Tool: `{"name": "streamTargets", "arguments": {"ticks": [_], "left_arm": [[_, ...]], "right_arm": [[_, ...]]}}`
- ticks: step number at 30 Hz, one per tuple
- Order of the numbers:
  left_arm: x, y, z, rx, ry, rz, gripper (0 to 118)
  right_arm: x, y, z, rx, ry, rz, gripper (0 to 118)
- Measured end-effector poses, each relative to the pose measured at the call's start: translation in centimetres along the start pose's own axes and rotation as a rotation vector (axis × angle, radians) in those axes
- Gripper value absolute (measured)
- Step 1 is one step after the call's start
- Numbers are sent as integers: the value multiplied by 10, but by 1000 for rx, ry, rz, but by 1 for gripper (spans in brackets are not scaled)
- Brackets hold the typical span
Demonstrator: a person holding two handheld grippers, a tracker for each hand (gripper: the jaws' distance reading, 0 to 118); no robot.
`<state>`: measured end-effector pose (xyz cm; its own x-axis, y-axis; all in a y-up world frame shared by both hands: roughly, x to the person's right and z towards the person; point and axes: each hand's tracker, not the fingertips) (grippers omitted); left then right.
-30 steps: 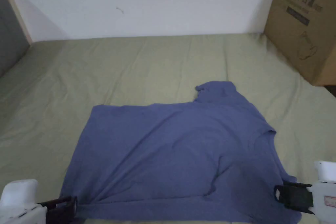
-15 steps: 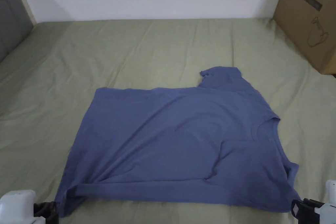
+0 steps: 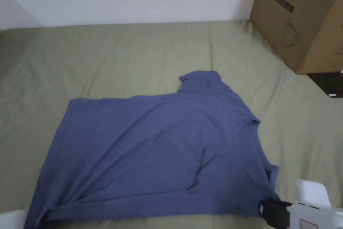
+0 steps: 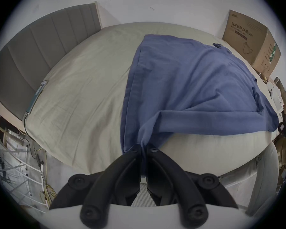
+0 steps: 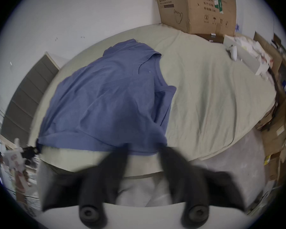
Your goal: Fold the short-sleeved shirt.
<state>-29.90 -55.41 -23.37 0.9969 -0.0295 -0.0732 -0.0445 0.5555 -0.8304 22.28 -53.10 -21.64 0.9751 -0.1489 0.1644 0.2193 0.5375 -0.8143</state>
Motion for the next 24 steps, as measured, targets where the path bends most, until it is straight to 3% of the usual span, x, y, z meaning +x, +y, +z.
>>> {"name": "streamTargets", "arguments": {"ticks": [1, 2, 6, 7, 8, 9, 10, 11, 12, 15, 19, 24], "left_arm": [[-1, 1, 5, 15, -11, 2, 5], [-6, 2, 6, 23, -23, 10, 5], [-9, 5, 5, 19, -19, 27, 5], [-9, 5, 5, 20, -19, 32, 5], [-9, 6, 5, 17, -20, 36, 5], [-8, 6, 5, 13, -21, 39, 5], [-8, 6, 6, 10, -20, 39, 5], [-7, 6, 7, 9, -20, 38, 5], [-7, 6, 9, 13, -20, 38, 5], [-8, 9, 7, 10, -19, 36, 5], [-15, 25, 16, 34, -19, 81, 5], [-20, 75, 25, 116, -11, 104, 5]], "right_arm": [[-1, 2, -3, 0, -25, 35, 81], [-2, 7, -7, 25, -42, 63, 88], [0, 14, -27, -10, -29, 66, 87], [2, 12, -31, -14, -25, 67, 81], [3, 13, -36, -20, -25, 70, 34], [3, 12, -38, -21, -32, 74, 1], [5, 9, -37, -15, -101, 47, 1], [7, 9, -33, -30, -9, 46, 1], [3, 12, -31, -55, 20, 45, 1], [-2, 11, -24, -19, -41, 62, 1], [4, 34, -11, 13, 28, -27, 1], [-2, 93, 3, 91, 51, -23, 1]]}}
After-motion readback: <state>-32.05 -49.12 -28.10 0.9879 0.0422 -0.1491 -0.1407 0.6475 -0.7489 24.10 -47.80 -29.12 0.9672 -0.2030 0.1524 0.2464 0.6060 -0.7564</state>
